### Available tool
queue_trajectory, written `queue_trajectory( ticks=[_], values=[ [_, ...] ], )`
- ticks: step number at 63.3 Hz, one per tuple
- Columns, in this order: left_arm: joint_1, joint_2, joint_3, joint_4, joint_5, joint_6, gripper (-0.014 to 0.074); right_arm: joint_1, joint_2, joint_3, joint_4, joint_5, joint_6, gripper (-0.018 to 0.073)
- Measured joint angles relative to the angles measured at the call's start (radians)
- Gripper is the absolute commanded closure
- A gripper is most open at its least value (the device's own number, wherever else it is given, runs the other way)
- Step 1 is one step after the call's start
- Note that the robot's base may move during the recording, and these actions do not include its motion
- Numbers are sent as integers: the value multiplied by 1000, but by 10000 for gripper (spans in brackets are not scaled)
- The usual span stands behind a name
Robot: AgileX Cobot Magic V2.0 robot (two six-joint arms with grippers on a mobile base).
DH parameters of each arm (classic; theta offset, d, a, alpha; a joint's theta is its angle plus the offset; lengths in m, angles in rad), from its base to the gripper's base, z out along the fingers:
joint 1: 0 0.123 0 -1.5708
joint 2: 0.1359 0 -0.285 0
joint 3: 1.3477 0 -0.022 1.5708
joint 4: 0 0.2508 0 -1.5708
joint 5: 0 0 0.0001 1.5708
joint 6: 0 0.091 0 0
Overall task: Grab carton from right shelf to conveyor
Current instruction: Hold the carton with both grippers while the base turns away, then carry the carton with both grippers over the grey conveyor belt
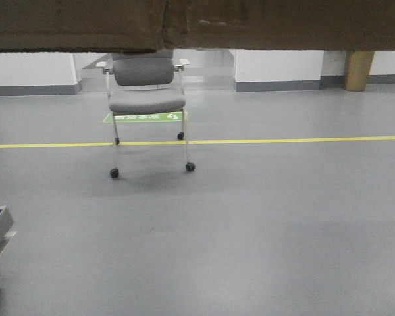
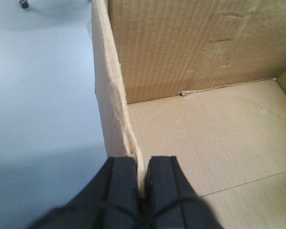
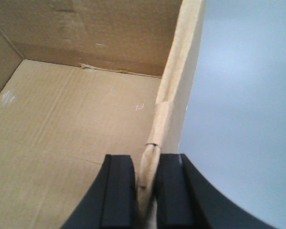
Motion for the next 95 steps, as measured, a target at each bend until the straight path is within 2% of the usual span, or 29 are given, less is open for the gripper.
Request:
queue_trajectory(
  ticks=[42,95],
  values=[
    [0,0,0,20,-8,0,615,0,0,1,0,-140,0,627],
    [0,0,0,30,-8,0,615,0,0,2,0,-160,0,627]
  ],
)
